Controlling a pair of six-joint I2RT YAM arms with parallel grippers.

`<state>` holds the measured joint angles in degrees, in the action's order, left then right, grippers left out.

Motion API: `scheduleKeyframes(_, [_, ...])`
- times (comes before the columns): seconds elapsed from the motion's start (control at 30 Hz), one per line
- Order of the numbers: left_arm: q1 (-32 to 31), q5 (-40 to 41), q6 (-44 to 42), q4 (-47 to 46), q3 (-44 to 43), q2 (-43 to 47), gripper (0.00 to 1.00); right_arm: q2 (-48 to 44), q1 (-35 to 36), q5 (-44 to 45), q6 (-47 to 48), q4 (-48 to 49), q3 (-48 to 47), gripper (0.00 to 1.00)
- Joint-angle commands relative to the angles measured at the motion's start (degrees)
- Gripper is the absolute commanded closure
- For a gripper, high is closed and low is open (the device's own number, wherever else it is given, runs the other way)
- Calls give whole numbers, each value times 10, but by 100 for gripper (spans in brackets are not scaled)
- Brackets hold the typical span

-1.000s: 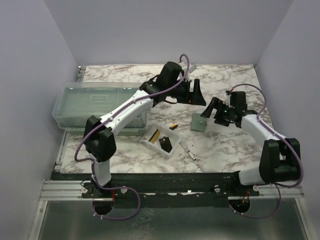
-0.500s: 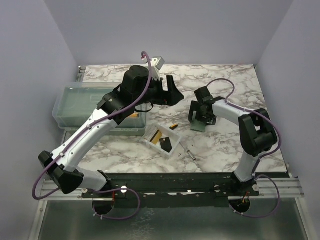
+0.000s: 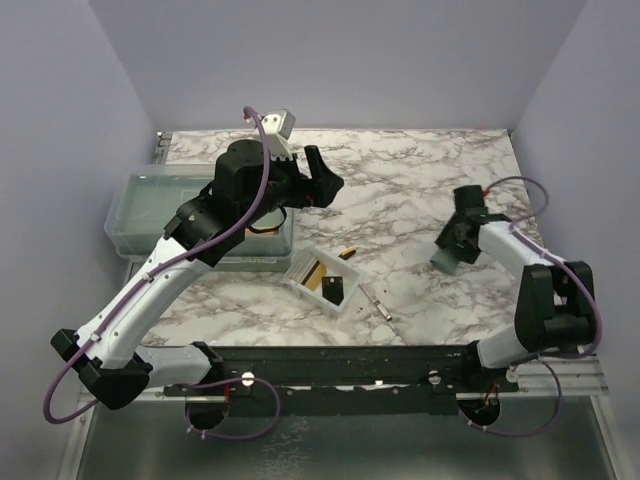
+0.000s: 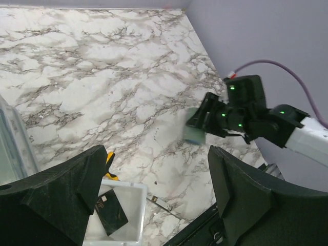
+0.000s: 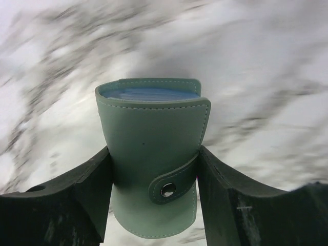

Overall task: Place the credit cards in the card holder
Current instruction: Move the card holder to the center of the board, then reset both arms

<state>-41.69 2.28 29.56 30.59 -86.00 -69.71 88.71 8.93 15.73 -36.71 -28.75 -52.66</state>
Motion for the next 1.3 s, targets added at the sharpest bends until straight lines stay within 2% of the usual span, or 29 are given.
scheduleKeyframes(0.0, [0, 27, -8, 11, -11, 16, 12, -111, -127, -24, 38, -3, 67, 45])
scheduleKeyframes(0.07, [1, 32, -11, 10, -13, 21, 12, -156, -178, -32, 45, -9, 86, 43])
scheduleKeyframes(0.13, [1, 39, -13, 10, -16, 26, 12, -192, -196, -54, 57, -2, 96, 40])
scheduleKeyframes(0.2, [1, 44, -19, 11, -22, 29, 12, -202, -197, -36, 58, -27, 78, 27])
scheduleKeyframes(0.23, [0, 45, -21, 12, -25, 31, 12, -202, -198, -39, 69, -39, 64, 12])
scheduleKeyframes(0.27, [0, 46, -23, 12, -27, 34, 12, -202, -198, -44, 76, -57, 47, 2])
scheduleKeyframes(0.3, [0, 48, -26, 12, -29, 36, 11, -204, -197, -44, 77, -81, 18, 0])
scheduleKeyframes(0.43, [1, 60, -41, 15, -44, 43, 9, -277, -197, -102, 122, -127, -59, 0])
scheduleKeyframes(0.53, [0, 77, -57, 17, -69, 48, 9, -339, -197, -192, 158, -154, -150, 0])
scheduleKeyframes(0.6, [1, 92, -63, 16, -93, 53, 9, -381, -197, -254, 181, -157, -217, 0])
scheduleKeyframes(0.73, [0, 124, -81, 2, -146, 59, 9, -428, -197, -304, 182, -148, -341, 0])
scheduleKeyframes(1.0, [1, 160, -122, -53, -160, 84, 8, -464, -197, -269, 197, -120, -488, 0])
scheduleKeyframes(1.27, [1, 181, -129, -59, -148, 107, 6, -444, -197, -262, 192, -152, -535, 0])
